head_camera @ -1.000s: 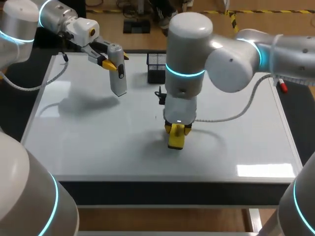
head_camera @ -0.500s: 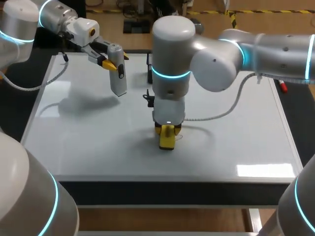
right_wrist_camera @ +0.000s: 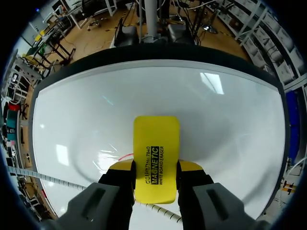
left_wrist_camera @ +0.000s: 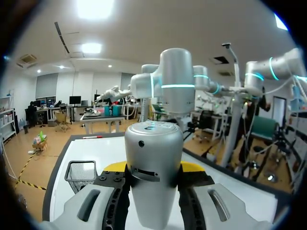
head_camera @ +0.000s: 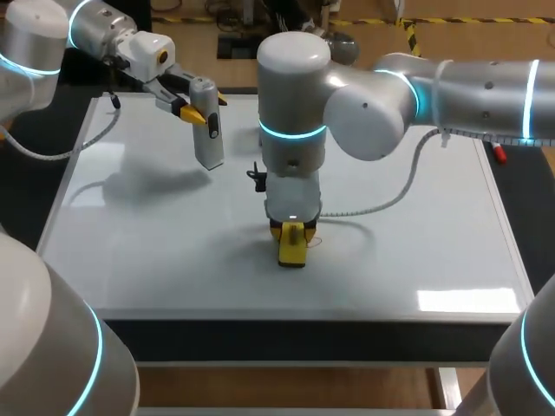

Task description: Pick up the inspection probe, press it on each red-marked spot on the whiteboard one by one, put down the probe, pick up the eraser, and wipe off all the red marks.

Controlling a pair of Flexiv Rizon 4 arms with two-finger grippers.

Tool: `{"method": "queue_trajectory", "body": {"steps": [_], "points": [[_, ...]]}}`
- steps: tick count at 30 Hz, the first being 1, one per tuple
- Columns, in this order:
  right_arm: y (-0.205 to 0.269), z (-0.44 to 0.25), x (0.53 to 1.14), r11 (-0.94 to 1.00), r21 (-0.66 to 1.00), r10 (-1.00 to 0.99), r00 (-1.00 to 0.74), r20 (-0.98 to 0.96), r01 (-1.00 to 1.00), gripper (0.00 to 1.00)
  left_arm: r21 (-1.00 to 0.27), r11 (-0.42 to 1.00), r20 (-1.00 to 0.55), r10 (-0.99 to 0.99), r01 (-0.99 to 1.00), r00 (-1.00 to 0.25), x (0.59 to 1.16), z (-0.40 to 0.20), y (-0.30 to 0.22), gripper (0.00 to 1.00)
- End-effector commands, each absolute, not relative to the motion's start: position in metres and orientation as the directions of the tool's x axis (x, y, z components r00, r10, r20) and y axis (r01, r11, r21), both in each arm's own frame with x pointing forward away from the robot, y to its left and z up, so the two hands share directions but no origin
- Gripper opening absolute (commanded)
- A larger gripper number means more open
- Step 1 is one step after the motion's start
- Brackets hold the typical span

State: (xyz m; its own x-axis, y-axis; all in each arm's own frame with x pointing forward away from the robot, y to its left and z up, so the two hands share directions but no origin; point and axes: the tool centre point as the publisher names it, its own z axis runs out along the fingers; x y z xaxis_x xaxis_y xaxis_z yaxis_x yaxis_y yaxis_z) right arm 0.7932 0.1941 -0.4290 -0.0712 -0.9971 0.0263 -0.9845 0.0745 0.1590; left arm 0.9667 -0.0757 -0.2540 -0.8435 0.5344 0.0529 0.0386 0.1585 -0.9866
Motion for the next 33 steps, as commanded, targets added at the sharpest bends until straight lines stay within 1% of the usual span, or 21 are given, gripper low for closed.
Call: {"method": "queue_trajectory", "body": {"steps": [1,22,33], "points": [[0.188,-0.435,0.795,0.083,0.164,-0.996,-0.078,0.031,-0.983,0.0,-0.986,0.16,0.055,0.538,0.038,-0.841,0.968,-0.252,-0.075,0.0],[0.131,-0.433,0.788,0.215,0.166,-0.976,-0.207,0.067,-0.962,0.0,-0.986,0.16,0.055,0.538,0.038,-0.841,0.968,-0.252,-0.075,0.0],[0.114,-0.411,0.786,0.254,0.113,-0.966,-0.246,0.078,-0.961,0.0,-0.986,0.16,0.055,0.538,0.038,-0.841,0.968,-0.252,-0.075,0.0]]}}
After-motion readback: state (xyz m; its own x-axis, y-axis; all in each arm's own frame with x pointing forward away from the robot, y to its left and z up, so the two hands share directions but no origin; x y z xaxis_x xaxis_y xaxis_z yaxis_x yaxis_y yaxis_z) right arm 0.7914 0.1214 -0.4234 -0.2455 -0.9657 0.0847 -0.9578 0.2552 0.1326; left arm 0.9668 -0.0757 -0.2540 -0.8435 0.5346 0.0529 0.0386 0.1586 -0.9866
